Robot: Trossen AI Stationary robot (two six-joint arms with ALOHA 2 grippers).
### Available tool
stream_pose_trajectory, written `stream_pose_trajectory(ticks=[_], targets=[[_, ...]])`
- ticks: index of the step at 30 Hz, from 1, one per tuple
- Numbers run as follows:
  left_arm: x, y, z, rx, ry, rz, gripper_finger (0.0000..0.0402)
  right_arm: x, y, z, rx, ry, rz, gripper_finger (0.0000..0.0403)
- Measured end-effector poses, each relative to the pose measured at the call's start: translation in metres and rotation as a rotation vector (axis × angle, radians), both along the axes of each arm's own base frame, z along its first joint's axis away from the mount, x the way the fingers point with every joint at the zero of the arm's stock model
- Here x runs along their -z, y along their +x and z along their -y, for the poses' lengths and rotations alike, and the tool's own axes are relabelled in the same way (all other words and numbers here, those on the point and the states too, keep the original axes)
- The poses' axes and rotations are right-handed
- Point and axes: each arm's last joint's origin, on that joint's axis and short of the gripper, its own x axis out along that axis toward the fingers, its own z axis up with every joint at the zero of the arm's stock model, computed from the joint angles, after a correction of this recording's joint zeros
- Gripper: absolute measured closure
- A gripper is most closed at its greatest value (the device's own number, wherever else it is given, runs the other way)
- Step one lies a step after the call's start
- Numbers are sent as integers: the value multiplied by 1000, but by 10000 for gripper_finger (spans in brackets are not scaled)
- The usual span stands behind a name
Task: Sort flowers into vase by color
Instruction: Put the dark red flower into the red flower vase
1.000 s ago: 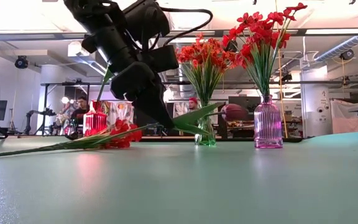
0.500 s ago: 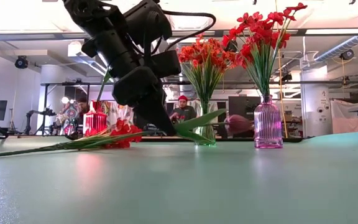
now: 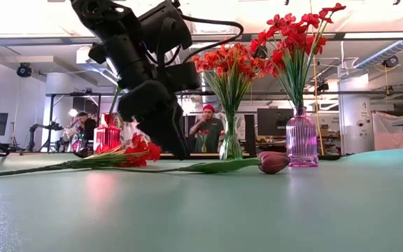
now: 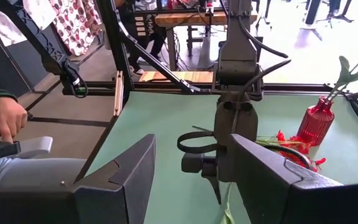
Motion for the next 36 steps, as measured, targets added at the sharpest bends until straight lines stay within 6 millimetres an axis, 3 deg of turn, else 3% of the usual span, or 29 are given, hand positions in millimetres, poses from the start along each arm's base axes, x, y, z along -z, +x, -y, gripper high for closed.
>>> stream_pose_trajectory(ticks=[4, 9, 14, 19, 23, 29, 36], targets=[[4, -1, 4, 40, 17, -14, 191, 0, 0, 0, 1, 0, 0, 209], [21, 4, 4, 29, 3, -29, 217, 0, 0, 0, 0, -1, 0, 209], [28, 9, 5, 18, 2, -27, 279, 0, 0, 0, 1, 0, 0, 209], [24, 9, 7, 1, 32, -13, 380, 0, 0, 0, 2, 6, -2, 209], [21, 7, 9, 5, 58, -7, 393, 1, 0, 0, 2, 5, -7, 209], [-2, 3, 18, 64, 76, 65, 401, 1, 0, 0, 2, 4, -14, 209], [-59, -6, 23, 159, 106, 302, 401, 2, 0, 0, 2, 3, -18, 209]])
